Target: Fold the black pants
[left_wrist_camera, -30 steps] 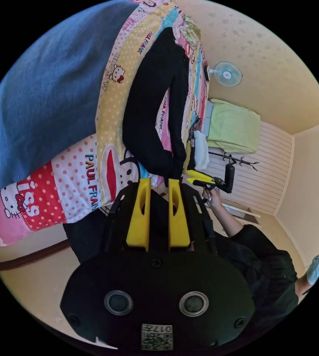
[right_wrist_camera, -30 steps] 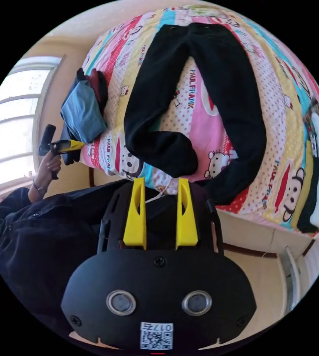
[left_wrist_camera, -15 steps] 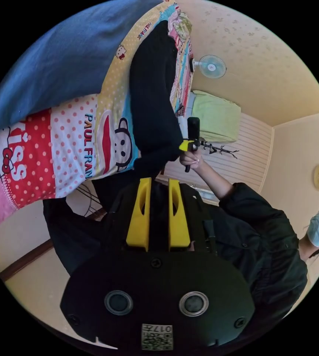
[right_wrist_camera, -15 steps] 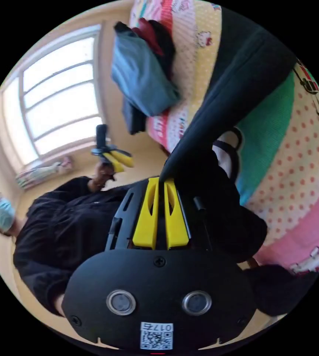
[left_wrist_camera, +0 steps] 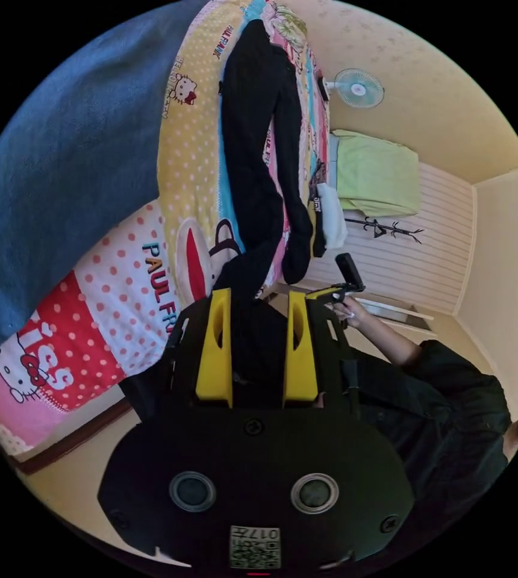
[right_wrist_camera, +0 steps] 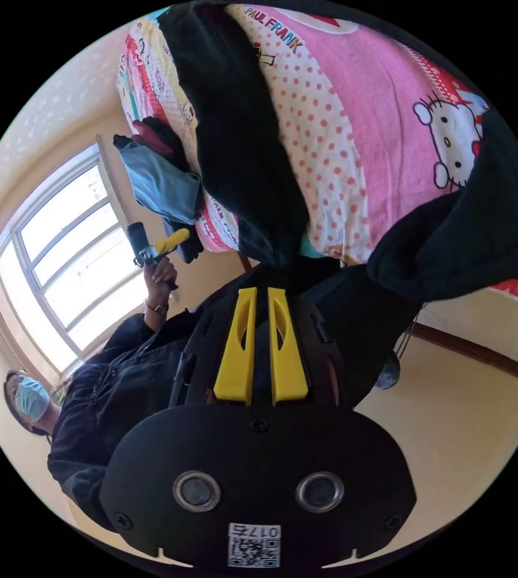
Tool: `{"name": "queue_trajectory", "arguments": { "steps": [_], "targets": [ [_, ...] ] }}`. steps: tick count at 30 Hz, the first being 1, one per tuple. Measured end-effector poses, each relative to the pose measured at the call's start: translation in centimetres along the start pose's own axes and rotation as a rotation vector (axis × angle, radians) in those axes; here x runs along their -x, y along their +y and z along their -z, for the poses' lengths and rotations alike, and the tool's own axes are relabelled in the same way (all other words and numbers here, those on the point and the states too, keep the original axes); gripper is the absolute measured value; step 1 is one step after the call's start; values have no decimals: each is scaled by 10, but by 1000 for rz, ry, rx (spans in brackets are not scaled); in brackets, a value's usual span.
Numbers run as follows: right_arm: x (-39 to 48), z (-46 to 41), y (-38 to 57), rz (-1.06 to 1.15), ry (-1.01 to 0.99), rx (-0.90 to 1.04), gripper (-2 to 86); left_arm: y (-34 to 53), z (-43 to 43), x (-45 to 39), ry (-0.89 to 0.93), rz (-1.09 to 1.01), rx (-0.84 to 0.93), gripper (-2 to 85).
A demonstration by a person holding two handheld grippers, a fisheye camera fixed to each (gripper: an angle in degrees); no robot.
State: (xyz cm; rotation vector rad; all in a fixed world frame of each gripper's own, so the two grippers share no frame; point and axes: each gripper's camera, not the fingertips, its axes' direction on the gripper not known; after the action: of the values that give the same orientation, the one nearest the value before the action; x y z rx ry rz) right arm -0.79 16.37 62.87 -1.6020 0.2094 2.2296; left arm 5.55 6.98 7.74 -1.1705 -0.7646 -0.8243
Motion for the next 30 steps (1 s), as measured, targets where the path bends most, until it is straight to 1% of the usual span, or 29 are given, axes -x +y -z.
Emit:
{"name": "queue_trajectory", "arguments": {
  "steps": [3,5,6,7,9,11,13,15,17,18,19,20,22,23,26,27,29,30],
  "targets": [
    [-5,1,14,-55,7,-28,41,-27,-34,21,-47,13,63,136],
    [-9,4,21,-97,-17,-66,50,-43,-77,40,-56,32,202,127],
    [-10,8,24,-120,-41,-95,56,-45,-87,44,-57,32,231,124],
    [-11,12,27,-132,-72,-125,62,-46,-104,50,-54,32,283,90],
    [-11,19,29,-137,-117,-169,70,-45,-119,53,-67,23,333,65],
    [-9,28,31,-128,-162,-223,79,-32,-134,51,-142,7,383,48],
    [-7,43,32,-119,-192,-307,91,-13,-142,51,-158,-11,396,37],
    [-9,56,35,-125,-186,-372,96,13,-138,59,-80,18,316,34],
    [-16,66,39,-146,-188,-427,99,57,-111,93,79,239,40,33],
    [-24,72,42,-166,-202,-459,100,69,-106,100,119,293,-22,34],
    [-33,77,44,-181,-226,-485,102,93,-98,111,172,396,-135,34],
    [-38,79,44,-186,-240,-494,103,113,-94,114,153,476,-204,35],
    [-62,86,46,-213,-277,-521,110,133,-92,103,59,520,-250,31],
    [-67,87,46,-220,-277,-529,112,139,-95,92,21,526,-261,57],
    [-89,90,42,-196,-323,-535,140,125,-112,60,-3,466,-213,97],
    [-91,87,32,-148,-354,-478,151,119,-117,53,-9,447,-194,98],
    [-87,78,16,-118,-294,-363,159,88,-139,23,-54,377,-122,99],
    [-83,71,5,-129,-228,-286,155,80,-145,15,-61,360,-106,99]
  ]
}}
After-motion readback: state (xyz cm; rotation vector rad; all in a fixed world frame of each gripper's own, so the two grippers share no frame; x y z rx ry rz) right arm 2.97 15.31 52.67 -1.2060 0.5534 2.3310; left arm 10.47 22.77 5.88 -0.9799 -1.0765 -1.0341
